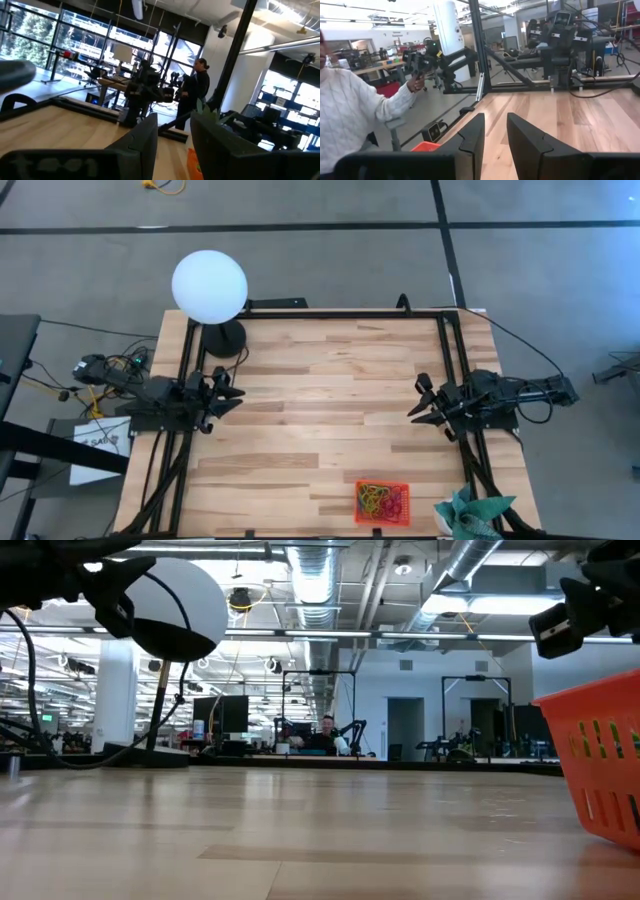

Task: Pick and place items into bin
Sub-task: Return to Home Position

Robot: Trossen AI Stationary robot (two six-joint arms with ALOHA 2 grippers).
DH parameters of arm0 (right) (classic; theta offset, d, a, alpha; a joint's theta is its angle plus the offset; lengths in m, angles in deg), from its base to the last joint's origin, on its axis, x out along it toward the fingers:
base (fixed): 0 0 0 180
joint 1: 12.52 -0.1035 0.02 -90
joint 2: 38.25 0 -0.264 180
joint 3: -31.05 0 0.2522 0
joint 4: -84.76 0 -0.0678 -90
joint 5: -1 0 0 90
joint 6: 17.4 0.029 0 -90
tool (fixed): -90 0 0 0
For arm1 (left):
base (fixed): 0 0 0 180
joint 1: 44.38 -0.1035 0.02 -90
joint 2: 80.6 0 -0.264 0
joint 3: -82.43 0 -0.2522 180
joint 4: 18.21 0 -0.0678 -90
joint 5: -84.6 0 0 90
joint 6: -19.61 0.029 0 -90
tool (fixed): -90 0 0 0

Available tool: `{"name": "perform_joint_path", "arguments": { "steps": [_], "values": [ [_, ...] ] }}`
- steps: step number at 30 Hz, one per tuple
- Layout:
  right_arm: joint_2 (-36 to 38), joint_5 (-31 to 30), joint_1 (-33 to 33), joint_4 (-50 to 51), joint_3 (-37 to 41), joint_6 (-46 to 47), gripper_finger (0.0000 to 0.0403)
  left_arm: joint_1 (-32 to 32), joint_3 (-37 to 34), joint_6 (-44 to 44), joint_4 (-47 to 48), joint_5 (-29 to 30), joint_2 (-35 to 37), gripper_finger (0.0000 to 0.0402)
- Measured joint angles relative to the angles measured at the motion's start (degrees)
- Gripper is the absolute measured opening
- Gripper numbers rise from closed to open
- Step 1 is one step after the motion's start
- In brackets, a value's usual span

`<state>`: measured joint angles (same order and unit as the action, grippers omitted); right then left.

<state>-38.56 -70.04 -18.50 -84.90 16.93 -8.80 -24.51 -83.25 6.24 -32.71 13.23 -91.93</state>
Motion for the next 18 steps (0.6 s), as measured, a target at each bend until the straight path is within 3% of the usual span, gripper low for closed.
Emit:
{"name": "perform_joint_path", "arguments": {
  "steps": [5,10,18],
  "values": [
    [0.0,0.0,0.0,0.0,0.0,0.0,0.0076,0.0,-0.1,0.4,10.2,-0.2,11.1,0.0107],
    [-0.1,0.0,0.0,0.0,0.0,0.0,0.0076,0.0,0.0,-0.8,11.9,-3.7,10.3,0.0107],
    [0.0,0.1,0.0,0.0,0.0,0.0,0.0076,0.0,0.0,0.9,16.6,-2.9,9.8,0.0107]
  ]
}}
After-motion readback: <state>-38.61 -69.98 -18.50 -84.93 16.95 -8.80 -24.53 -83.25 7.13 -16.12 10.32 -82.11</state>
